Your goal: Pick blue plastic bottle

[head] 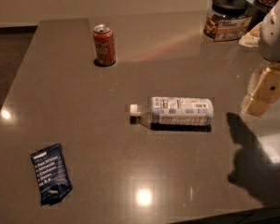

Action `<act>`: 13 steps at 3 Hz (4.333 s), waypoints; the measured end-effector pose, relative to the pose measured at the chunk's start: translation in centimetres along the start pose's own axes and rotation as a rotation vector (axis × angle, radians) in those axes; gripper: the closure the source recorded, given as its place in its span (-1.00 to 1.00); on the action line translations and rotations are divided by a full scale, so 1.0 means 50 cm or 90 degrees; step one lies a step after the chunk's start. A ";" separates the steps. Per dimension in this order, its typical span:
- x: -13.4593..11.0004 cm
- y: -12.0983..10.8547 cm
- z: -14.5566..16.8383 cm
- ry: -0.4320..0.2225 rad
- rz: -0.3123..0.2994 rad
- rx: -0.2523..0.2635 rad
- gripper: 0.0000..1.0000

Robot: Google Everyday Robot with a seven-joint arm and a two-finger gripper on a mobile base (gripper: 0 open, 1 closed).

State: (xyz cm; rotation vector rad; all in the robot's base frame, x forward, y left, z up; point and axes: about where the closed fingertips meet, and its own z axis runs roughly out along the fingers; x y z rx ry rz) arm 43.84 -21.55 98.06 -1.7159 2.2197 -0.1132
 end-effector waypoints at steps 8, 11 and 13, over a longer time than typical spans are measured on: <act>-0.155 0.060 0.280 0.031 -0.071 -0.165 -0.66; -0.197 0.006 0.165 -0.055 -0.062 -0.160 0.99; -0.208 -0.026 0.125 -0.084 -0.055 -0.147 1.00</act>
Offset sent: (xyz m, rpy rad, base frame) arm 0.0008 0.0227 -0.0140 0.0252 0.0467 0.0257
